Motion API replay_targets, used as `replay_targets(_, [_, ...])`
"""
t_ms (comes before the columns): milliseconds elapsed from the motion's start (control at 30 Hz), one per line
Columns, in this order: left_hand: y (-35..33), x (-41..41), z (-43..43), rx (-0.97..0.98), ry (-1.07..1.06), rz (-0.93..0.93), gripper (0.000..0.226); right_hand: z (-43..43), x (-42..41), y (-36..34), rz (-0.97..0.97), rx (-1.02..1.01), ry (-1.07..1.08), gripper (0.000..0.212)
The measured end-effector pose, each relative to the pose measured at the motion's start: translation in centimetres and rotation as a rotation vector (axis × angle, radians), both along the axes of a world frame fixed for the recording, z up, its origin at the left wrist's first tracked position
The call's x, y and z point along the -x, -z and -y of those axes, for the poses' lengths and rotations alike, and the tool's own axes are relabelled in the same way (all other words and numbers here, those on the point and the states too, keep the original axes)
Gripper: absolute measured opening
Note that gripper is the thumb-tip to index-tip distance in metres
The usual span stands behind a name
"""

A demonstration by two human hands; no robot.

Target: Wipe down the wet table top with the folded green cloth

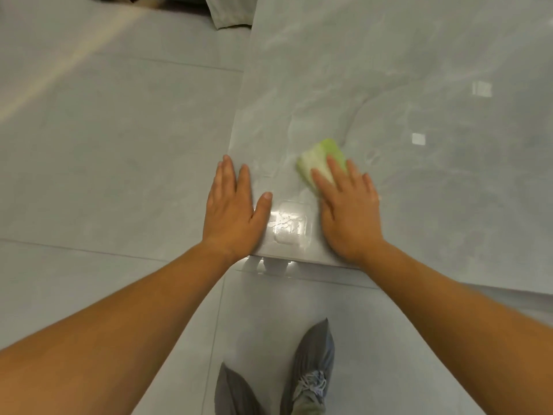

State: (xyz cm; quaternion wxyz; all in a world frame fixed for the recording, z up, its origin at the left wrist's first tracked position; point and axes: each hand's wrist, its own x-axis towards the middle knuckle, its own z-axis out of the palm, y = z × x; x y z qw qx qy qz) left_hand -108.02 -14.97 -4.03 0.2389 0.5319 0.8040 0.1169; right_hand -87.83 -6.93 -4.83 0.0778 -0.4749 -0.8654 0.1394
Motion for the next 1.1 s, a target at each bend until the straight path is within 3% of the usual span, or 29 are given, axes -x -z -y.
replay_targets(67, [-0.2,0.0,-0.1,0.011,-0.004,0.014,0.072,1.9,-1.9,0.1,0.018,-0.017,-0.253,0.049])
replay_targets(133, [-0.6,0.0,-0.2,0.023,-0.011,0.029,0.074,1.0,-3.6,-0.1,0.018,0.014,-0.370,0.046])
replay_targets(333, [-2.1,-0.4,-1.2,0.082,-0.031,0.022,0.082,-3.2,-1.8,-0.1,-0.029,0.071,-0.095,0.047])
replay_targets(567, [-4.7,-4.0,-4.3,-0.020,0.036,0.080,0.054,-1.3,-6.9,-0.8,-0.012,0.041,-0.329,0.054])
replay_targets(767, [-6.2,-8.7,-6.4,0.069,-0.045,0.342,0.031,-0.8,-7.6,-2.5,-0.135,0.214,-0.111,0.066])
replay_targets(900, [-5.9,-10.0,-8.1,0.157,-0.146,0.357,0.045,-1.5,-7.0,-3.3,-0.041,0.227,0.048,0.073])
replay_targets(967, [-5.8,-10.0,-8.7,0.211,-0.180,0.366,0.039,-1.8,-7.0,-3.9,-0.004,0.299,0.077,0.080])
replay_targets(1033, [-5.9,-10.0,-8.9,0.245,-0.221,0.464,0.028,-2.1,-7.1,-4.5,0.053,0.383,0.100,0.084])
replay_targets(1100, [-6.6,-10.1,-9.0,0.245,-0.247,0.627,0.030,-2.0,-7.5,-4.9,0.044,0.468,0.129,0.085])
